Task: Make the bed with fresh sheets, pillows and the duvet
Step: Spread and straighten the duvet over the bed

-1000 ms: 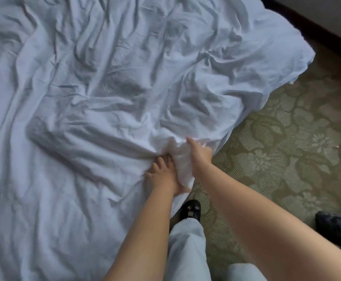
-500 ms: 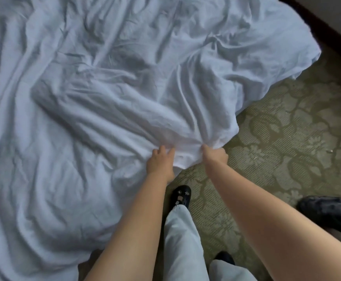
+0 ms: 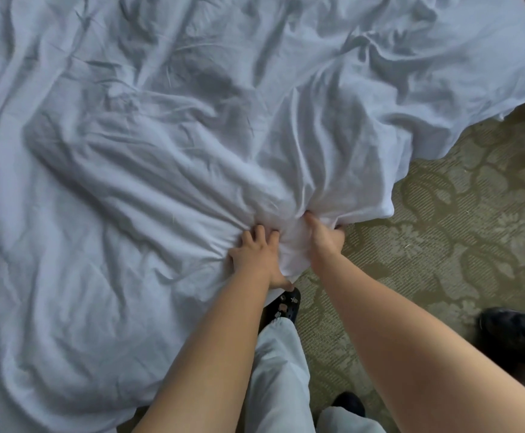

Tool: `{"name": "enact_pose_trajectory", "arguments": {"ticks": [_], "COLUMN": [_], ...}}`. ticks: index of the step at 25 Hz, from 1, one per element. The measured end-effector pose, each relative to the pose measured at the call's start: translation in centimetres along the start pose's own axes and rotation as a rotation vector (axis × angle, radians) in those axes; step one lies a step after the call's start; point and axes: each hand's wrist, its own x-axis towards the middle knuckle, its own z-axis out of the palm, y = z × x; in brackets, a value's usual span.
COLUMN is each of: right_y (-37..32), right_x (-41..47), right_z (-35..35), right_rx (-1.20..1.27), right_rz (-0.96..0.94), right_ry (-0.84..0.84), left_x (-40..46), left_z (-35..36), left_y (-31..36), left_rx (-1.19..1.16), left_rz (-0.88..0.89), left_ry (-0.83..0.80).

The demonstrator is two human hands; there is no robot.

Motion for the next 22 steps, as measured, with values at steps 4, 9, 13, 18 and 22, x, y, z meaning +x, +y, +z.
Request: {"name": "enact_pose_trajectory", "arguments": {"ticks": [4,9,13,18,22], "right_y": [-0.1,-2.6,-5.2,-9.7,-12.9], "right_x": [-2.2,-7.8,-13.2,-22.0,-24.9], "right_z": [0.4,-1.9,-5.3,-10.9,-14.3], "right_rx": [-0.12,-0.105,0.0,0.04,-0.01], "right_rz": [-0.083,-0.051,-0.123,-0.285,-0.511], "right_ry": [0.058,-0.179,-0.297,-0.379,-0.352], "left_x": [-1.4,-5.5,-11.1,-20.1,-26.2], "left_z": [0.1,-1.1,-4.6,-11.8,-16.5], "left_y": [0.9,2.8,3.8,6.3,9.2], "left_rx": [-0.096,-0.243,-0.103,0.075,0.146], "left_rz": [-0.031,-0.066,-0.066,-0.069,-0.062], "left_ry": [0.037,0.12,0.389,0.444,0.486]}}
